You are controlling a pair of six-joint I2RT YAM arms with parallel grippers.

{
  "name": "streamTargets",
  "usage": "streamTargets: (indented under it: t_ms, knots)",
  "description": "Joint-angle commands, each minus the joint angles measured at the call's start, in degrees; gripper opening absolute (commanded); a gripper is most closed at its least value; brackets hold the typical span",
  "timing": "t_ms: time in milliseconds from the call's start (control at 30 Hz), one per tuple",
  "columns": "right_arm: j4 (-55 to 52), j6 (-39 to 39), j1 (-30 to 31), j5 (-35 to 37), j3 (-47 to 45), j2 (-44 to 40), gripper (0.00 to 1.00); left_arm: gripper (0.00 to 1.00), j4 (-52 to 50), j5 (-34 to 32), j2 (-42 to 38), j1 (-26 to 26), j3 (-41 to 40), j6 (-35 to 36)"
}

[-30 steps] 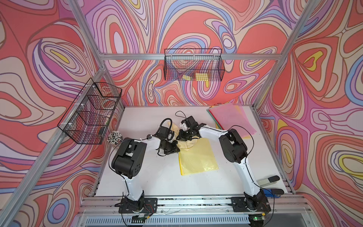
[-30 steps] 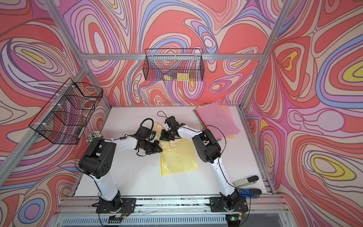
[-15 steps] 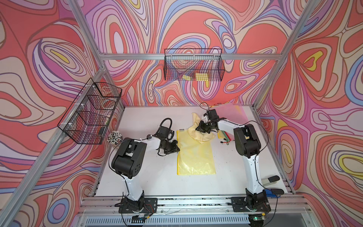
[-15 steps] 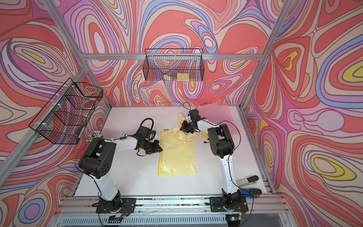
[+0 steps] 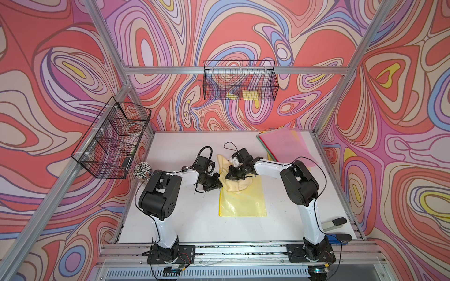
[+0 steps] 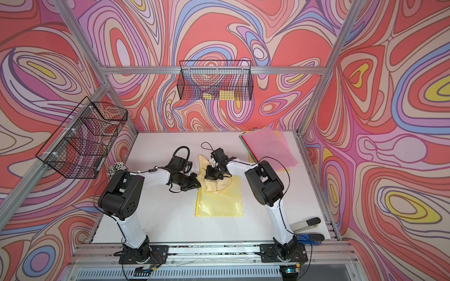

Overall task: Wipe the document bag
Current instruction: Wipe the dirt from the document bag.

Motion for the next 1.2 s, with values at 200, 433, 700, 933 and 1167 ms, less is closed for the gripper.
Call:
streamTargets:
  t_ms: [200, 433, 700, 933, 1167]
  knots:
    - [-0.2, -0.4, -10.0, 4.6, -11.3, -5.0, 0.00, 0.00, -1.7, -4.0, 2.2, 0.8, 0.2, -0.4]
    - [-4.4, -6.7, -19.7, 6.1, -11.9, -5.0, 0.00, 0.00, -1.6, -4.1, 1.7, 1.1, -0.8, -0.4]
    - [0.3, -0.6, -10.4, -0.8, -9.5, -5.4, 0.00, 0.00, -0.4, -4.0, 1.4, 1.3, -0.9, -1.4]
    - [4.4, 5.4, 2.2, -1.6, -8.1, -3.7, 0.00, 0.00, -0.8, -3.2, 1.9, 1.3, 0.2, -1.4]
    - [4.0, 4.3, -1.9, 1.9, -16.9, -6.5, 0.00, 0.00, -1.4, -3.6, 1.5, 1.3, 0.1, -1.1]
